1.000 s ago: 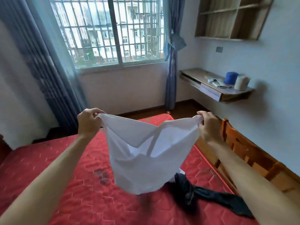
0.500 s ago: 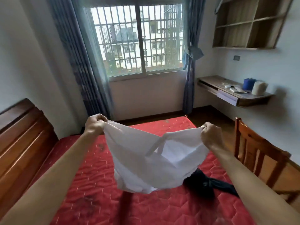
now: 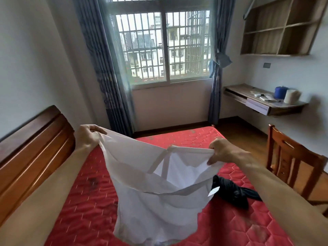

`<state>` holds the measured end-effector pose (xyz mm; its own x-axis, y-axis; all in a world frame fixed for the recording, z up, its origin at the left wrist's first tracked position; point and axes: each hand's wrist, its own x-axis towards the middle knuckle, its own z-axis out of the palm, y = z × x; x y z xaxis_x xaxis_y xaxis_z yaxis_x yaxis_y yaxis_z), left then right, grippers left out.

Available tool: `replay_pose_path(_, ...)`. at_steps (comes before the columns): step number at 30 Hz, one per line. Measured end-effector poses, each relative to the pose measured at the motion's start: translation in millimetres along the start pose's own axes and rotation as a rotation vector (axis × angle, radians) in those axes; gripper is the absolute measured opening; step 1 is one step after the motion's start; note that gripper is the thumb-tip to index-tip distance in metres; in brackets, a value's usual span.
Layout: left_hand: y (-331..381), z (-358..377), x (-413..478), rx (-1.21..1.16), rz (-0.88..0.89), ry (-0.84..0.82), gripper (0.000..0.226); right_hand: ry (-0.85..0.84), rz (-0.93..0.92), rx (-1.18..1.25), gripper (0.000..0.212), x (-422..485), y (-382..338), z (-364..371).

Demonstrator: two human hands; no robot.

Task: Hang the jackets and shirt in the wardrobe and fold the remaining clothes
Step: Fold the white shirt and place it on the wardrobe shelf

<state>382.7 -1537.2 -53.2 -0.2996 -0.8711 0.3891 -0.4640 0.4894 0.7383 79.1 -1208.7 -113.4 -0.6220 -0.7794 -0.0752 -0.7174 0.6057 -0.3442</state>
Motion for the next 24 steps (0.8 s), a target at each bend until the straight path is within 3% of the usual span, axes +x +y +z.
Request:
replay_pose_path(2,-24,-22,8,0.032,0.012,0.002,0.045,0.091,0.045,-0.068,0.039,3,-19,9)
replay_pose_path(5,-63,-52,18,0.053,0.029,-0.044,0.042,0.202,0.153,-0.108,0.026,5,-40,22)
replay_pose_path(9,-113,-78,26,0.163,0.062,-0.099,0.035,0.162,0.198,-0.204,0.007,14,-69,46)
replay_pose_path(12,-145,-83,39,0.261,0.009,-0.155,0.026,0.115,0.216,-0.155,0.012,37,-89,61)
replay_pose_path(16,-184,-65,66,0.51,-0.064,-0.286,0.011,0.135,0.235,-0.002,0.015,91,-102,79)
replay_pose_path(20,-214,-19,88,0.643,-0.191,-0.298,0.024,0.169,0.274,0.161,0.015,172,-106,103)
replay_pose_path(24,-204,30,147,0.491,-0.351,-0.224,0.028,0.199,0.233,0.212,0.026,262,-120,93)
